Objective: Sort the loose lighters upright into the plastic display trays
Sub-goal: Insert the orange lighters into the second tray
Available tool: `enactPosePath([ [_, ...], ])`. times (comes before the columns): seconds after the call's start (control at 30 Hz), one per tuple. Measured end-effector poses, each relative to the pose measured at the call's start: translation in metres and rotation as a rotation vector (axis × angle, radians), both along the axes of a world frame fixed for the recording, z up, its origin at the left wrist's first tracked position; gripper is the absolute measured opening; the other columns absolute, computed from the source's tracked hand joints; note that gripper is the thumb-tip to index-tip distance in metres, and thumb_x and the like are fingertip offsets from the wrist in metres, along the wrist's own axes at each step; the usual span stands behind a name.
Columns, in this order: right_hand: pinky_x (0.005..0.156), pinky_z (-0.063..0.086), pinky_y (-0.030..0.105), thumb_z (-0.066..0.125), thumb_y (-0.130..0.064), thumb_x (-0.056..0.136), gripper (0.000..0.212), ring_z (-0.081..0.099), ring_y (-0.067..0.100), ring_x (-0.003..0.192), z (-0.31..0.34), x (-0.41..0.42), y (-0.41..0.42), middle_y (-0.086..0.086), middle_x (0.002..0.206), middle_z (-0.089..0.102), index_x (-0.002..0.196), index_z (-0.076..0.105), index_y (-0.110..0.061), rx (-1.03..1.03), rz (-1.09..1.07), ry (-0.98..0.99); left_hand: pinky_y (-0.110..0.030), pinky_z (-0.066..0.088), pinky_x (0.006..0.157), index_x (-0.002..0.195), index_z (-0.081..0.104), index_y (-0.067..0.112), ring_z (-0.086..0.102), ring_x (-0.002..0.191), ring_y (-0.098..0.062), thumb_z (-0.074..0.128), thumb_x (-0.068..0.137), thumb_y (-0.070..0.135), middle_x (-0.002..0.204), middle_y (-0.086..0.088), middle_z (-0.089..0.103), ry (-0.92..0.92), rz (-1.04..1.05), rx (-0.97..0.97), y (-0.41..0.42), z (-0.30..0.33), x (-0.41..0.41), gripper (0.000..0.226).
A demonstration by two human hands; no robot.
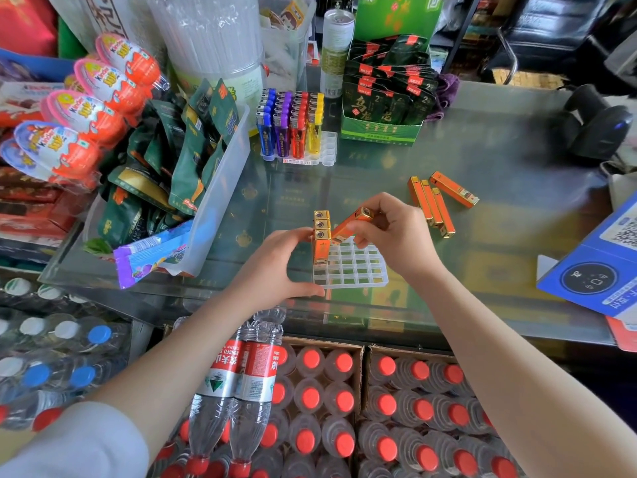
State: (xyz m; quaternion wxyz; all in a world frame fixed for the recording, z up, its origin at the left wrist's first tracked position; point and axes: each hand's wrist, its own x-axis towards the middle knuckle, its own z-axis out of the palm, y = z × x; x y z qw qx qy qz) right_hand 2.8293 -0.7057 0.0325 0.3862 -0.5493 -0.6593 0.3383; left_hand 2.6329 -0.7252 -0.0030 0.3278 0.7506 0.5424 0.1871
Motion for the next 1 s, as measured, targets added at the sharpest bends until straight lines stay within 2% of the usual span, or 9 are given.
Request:
enactPosePath([
  [0.2, 0.057, 0.050, 0.010, 0.070, -0.013, 0.078, 0.014, 0.063, 0.004, 0.057, 0.006, -0.001, 0.011, -0.008, 0.063, 0.062, 0.082, 0.057, -0.012, -0.035, 0.106, -0.108, -0.025, 0.028, 0.096, 0.129, 0.039, 0.030, 0.037, 0.122, -0.009, 0.079, 0.062, 0.037, 0.134, 0.004, 0.044, 0.010, -0.007, 0.010, 0.001, -0.002, 0.000, 0.079],
  [0.37, 0.063, 0.052, 0.015, 0.066, -0.008, 0.080, 0.011, 0.066, 0.007, 0.062, 0.009, -0.001, 0.016, -0.001, 0.072, 0.067, 0.087, 0.059, -0.013, -0.089, 0.168, -0.152, -0.026, 0.031, 0.097, 0.128, 0.040, 0.031, 0.037, 0.118, -0.006, 0.079, 0.061, 0.037, 0.132, 0.005, 0.046, 0.002, -0.014, 0.019, 0.002, -0.003, -0.001, 0.078],
  [0.5, 0.062, 0.049, 0.010, 0.062, -0.007, 0.083, 0.009, 0.065, 0.010, 0.063, 0.006, -0.003, 0.015, 0.003, 0.075, 0.067, 0.091, 0.061, -0.011, -0.068, 0.183, -0.194, -0.024, 0.030, 0.094, 0.126, 0.041, 0.031, 0.039, 0.116, -0.007, 0.080, 0.059, 0.039, 0.131, 0.004, 0.046, 0.019, -0.018, 0.020, 0.004, -0.004, -0.001, 0.078],
  [0.7, 0.061, 0.042, 0.027, 0.060, -0.007, 0.085, 0.010, 0.053, 0.021, 0.064, 0.005, -0.005, 0.015, 0.008, 0.076, 0.059, 0.091, 0.059, 0.001, 0.084, 0.268, -0.376, -0.027, 0.033, 0.095, 0.126, 0.040, 0.033, 0.039, 0.115, -0.007, 0.080, 0.059, 0.041, 0.130, 0.004, 0.046, 0.025, -0.026, 0.006, 0.005, -0.003, 0.000, 0.079],
  [0.73, 0.060, 0.040, 0.027, 0.059, -0.007, 0.086, 0.011, 0.050, 0.022, 0.064, 0.003, -0.006, 0.015, 0.008, 0.075, 0.057, 0.090, 0.058, 0.002, 0.108, 0.291, -0.412, -0.027, 0.033, 0.096, 0.127, 0.040, 0.033, 0.039, 0.116, -0.008, 0.079, 0.058, 0.042, 0.130, 0.004, 0.045, 0.030, -0.028, 0.002, 0.005, -0.004, 0.001, 0.080],
  [0.87, 0.056, 0.032, 0.011, 0.060, -0.008, 0.085, 0.012, 0.044, 0.017, 0.065, 0.000, -0.008, 0.015, 0.000, 0.077, 0.052, 0.094, 0.059, 0.000, 0.162, 0.280, -0.437, -0.023, 0.030, 0.093, 0.127, 0.039, 0.032, 0.038, 0.116, -0.007, 0.080, 0.058, 0.043, 0.130, 0.005, 0.044, 0.039, -0.023, 0.003, 0.005, -0.003, 0.003, 0.081],
  [0.97, 0.060, 0.033, 0.008, 0.063, -0.010, 0.084, 0.016, 0.048, 0.013, 0.067, -0.006, -0.007, 0.010, -0.002, 0.081, 0.056, 0.098, 0.061, -0.002, 0.170, 0.218, -0.382, -0.024, 0.029, 0.094, 0.127, 0.040, 0.031, 0.038, 0.116, -0.006, 0.080, 0.058, 0.042, 0.130, 0.004, 0.044, 0.040, -0.025, 0.009, 0.005, -0.003, 0.003, 0.080],
  [1.0, 0.061, 0.034, 0.011, 0.063, -0.012, 0.084, 0.018, 0.049, 0.013, 0.068, -0.007, -0.007, 0.009, 0.000, 0.083, 0.059, 0.098, 0.061, -0.002, 0.171, 0.198, -0.364, -0.025, 0.029, 0.095, 0.126, 0.040, 0.031, 0.038, 0.117, -0.007, 0.080, 0.058, 0.042, 0.131, 0.004, 0.044, 0.038, -0.026, 0.008, 0.005, -0.003, 0.003, 0.080],
])
